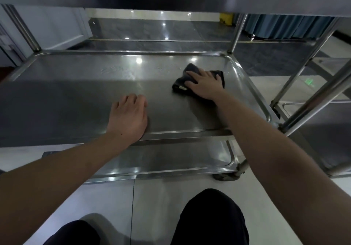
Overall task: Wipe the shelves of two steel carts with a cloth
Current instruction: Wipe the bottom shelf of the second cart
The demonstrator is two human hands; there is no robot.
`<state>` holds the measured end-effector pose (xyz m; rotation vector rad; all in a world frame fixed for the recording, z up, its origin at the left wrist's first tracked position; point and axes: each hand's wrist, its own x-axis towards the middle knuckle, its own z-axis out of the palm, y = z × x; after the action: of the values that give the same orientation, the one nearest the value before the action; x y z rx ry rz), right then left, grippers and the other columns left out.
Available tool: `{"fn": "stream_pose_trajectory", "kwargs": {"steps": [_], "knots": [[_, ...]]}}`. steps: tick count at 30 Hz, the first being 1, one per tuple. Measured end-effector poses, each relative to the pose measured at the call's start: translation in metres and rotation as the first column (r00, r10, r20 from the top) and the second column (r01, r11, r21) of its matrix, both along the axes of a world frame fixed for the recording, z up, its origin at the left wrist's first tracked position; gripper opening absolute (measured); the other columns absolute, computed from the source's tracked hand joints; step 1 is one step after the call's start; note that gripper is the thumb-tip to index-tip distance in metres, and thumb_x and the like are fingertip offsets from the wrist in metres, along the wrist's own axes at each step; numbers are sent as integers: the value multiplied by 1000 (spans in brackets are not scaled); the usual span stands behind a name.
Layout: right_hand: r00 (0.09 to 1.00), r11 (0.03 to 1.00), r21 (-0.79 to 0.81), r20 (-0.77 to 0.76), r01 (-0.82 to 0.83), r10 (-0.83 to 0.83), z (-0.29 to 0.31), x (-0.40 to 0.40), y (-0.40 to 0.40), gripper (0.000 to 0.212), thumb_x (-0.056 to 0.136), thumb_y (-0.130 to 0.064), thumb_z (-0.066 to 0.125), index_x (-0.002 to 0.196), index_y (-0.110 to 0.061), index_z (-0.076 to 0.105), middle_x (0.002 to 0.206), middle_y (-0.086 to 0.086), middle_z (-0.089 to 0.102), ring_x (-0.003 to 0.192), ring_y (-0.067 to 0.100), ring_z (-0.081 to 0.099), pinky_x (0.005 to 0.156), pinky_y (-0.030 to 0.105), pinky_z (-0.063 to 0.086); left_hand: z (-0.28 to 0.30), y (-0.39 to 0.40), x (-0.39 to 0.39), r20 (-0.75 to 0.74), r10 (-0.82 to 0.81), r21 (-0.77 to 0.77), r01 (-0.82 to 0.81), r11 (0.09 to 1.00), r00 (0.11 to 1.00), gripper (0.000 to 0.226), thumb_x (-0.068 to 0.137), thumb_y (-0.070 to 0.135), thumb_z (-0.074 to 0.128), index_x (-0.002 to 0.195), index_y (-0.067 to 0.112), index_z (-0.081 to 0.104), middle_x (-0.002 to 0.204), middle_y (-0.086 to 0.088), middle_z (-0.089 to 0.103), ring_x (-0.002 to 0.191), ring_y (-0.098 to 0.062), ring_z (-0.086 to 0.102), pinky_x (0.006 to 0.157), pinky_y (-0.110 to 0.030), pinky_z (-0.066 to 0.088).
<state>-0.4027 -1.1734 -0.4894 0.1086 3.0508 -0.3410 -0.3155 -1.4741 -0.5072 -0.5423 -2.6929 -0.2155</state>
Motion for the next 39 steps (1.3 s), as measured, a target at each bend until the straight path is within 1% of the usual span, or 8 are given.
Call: {"fn": "stream_pose_trajectory", "kwargs": {"steps": [3,9,15,21,23,28,33,39], "knots": [[997,997,-9,6,83,-83,2,9,27,64,101,-67,33,162,-50,21,176,0,11,161,26,9,126,64,-2,-1,1,-1,-19,11,0,-11,1000,1000,14,90,20,45,100,17,55,98,-8,59,95,-34,51,79,-45,39],[982,982,-3,17,188,-187,-1,64,39,64,103,-64,33,163,-49,18,176,2,4,162,26,2,126,64,-3,-2,0,-2,-18,34,38,-33,999,999,14,97,20,42,101,16,55,101,-10,58,97,-36,51,79,-47,42],[995,996,2,40,90,-90,-6,100,-2,63,103,-66,33,162,-52,16,176,-1,-1,162,26,-2,125,62,-6,1,0,4,-69,43,-42,-46,998,997,15,101,22,43,96,12,53,94,-13,58,89,-37,52,73,-47,40],[999,999,11,-10,39,-39,-1,56,17,64,100,-69,34,161,-52,24,175,-1,12,161,27,11,126,65,-1,3,7,0,-79,17,-83,-24,996,997,14,101,25,47,97,13,52,95,-13,58,89,-38,53,72,-46,40],[998,998,15,-10,60,-60,1,40,27,64,100,-68,34,161,-51,24,175,0,13,160,27,12,125,65,-1,2,7,-1,-72,12,-83,-18,996,997,12,98,27,52,97,14,51,95,-12,57,90,-37,52,72,-46,41],[995,995,3,5,98,-98,5,21,57,66,98,-69,35,161,-51,25,175,0,13,161,26,12,125,65,-1,2,7,-2,-109,12,-36,-16,999,994,13,101,25,48,96,15,53,93,-11,58,89,-36,53,73,-45,41],[996,996,24,6,89,-89,3,68,73,62,101,-64,34,160,-53,21,175,-1,12,160,25,11,126,65,4,1,7,-4,-91,21,-20,-23,1000,996,15,102,24,45,97,13,54,93,-12,57,88,-35,52,72,-45,40],[999,997,57,-2,44,-44,-5,130,76,59,104,-62,36,160,-53,21,175,-1,12,161,25,10,126,64,6,-2,4,-2,-75,-2,-48,-2,999,997,12,97,24,51,98,12,54,95,-13,58,89,-36,51,71,-43,37]]}}
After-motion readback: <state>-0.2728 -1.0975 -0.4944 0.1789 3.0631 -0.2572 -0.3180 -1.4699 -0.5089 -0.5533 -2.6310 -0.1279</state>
